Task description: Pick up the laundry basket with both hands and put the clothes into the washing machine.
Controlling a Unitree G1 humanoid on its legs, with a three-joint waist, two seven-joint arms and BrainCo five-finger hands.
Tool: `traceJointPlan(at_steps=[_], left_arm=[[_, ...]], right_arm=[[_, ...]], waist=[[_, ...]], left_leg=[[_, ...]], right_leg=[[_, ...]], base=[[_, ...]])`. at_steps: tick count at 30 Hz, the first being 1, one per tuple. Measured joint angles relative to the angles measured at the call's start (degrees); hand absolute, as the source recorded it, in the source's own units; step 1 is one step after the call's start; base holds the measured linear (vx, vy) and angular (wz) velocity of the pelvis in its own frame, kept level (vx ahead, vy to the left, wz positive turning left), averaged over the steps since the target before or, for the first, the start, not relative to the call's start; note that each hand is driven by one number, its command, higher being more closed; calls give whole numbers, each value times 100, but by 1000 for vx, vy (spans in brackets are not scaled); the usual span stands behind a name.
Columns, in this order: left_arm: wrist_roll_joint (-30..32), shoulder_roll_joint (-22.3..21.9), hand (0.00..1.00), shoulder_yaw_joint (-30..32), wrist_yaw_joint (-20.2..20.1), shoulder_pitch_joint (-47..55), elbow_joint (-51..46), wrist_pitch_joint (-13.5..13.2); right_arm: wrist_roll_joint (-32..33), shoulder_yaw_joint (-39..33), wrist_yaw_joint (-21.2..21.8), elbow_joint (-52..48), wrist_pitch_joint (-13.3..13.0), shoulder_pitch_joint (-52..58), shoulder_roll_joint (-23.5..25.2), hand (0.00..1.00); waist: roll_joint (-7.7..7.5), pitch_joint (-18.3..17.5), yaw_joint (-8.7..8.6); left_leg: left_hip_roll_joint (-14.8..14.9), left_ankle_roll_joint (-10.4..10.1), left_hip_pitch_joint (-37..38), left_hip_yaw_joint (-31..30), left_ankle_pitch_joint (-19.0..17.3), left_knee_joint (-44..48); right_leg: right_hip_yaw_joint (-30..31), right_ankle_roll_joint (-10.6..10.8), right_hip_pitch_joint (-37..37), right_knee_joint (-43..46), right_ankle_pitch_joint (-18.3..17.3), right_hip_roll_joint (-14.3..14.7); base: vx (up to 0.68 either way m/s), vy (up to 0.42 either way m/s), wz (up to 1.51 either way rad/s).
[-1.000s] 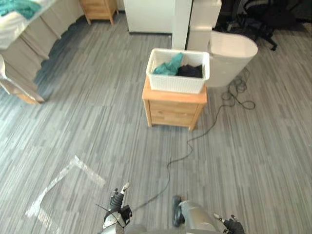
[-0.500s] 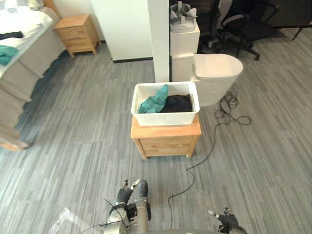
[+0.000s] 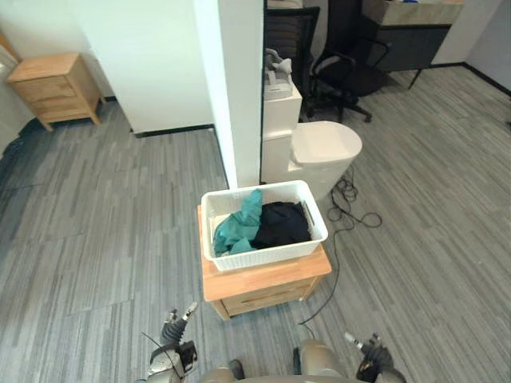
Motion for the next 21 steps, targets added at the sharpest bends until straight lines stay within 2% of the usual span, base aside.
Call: traceJointPlan(at_steps=[1,2,4,5,7,11,13,14,15,16,17,19,21], left_arm=[[-1,-3,0,9,0,4,-25,-4],[-14,-129,0,188,3,-4,-58,-14],[-58,-354,0,246,10,62,-188,-19],[-111,-488,0,259,9,102,-207,-20],[-257,-636,0,368,12,101,-321,-24],[-616,-690,0,421,21,100,-520,-95],[-607,-697,0,424,18,120,-517,-93],[-607,-704,0,438,16,164,-515,-94],[-607,-692,0,505,16,228,-497,-96],[-603,-703,0,637,27,285,-394,-87],[-603,-707,0,680,30,315,-380,-82],[-554,-682,0,752,28,542,-292,-75],[-473,-684,0,814,36,773,-390,-51]], right_arm=[[35,-59,-6,2,-23,20,10,0],[197,-235,-71,33,-48,15,-16,0],[278,-323,-97,16,-96,25,-22,0],[330,-338,-95,36,-97,22,-22,0],[322,-300,-74,135,-70,19,-8,0],[91,-260,11,573,-4,18,-32,0],[5,-277,9,634,73,38,-56,0],[-38,-322,9,700,86,-27,-139,0],[-75,-365,14,777,90,-161,-239,0],[-71,-374,10,783,85,-270,-236,0],[-71,-386,11,784,86,-301,-218,0],[-46,-533,-5,795,88,-313,-55,0],[-24,-602,-97,681,88,-318,25,0]], waist=[[-68,-42,-12],[-51,-61,-6],[125,-69,43],[183,-40,42],[191,-45,50],[123,-4,103],[140,-13,130],[207,-37,174],[267,-32,262],[366,-65,303],[373,-68,299],[271,-58,375],[204,-89,370]], left_leg=[[-35,-41,17,-22,-26,-41],[71,-159,133,-79,-82,-92],[225,-278,238,-57,-143,-152],[264,-342,284,-83,-122,-150],[288,-447,302,-186,-56,-37],[351,-544,-79,-609,9,957],[360,-480,-242,-483,-75,1029],[368,-519,-249,-435,60,825],[372,-535,-226,-346,197,618],[364,-431,-204,-330,105,432],[365,-386,-210,-317,71,349],[340,-357,-186,-251,41,250],[322,-355,-148,-198,40,168]], right_leg=[[33,-73,42,-349,219,-31],[-41,1,183,-541,483,55],[-129,-63,217,-530,413,186],[-208,-97,219,-346,253,198],[-379,-148,292,-157,48,149],[-1021,-347,925,-217,-94,-106],[-1100,-387,1141,-336,-121,-194],[-1171,-342,1097,-303,-147,-213],[-1130,-171,1009,-245,-266,-211],[-1114,-97,968,-247,-316,-202],[-1126,-97,928,-237,-315,-196],[-1104,-62,935,-255,-279,-209],[-1042,-37,965,-306,-256,-209]], base=[[318,-175,16],[323,-178,12],[302,-155,3],[287,-170,19],[256,-198,41],[119,-158,95],[22,-24,97],[-46,33,32],[-48,74,13],[-51,93,1],[-54,106,11],[-82,95,3],[-85,54,-14]])
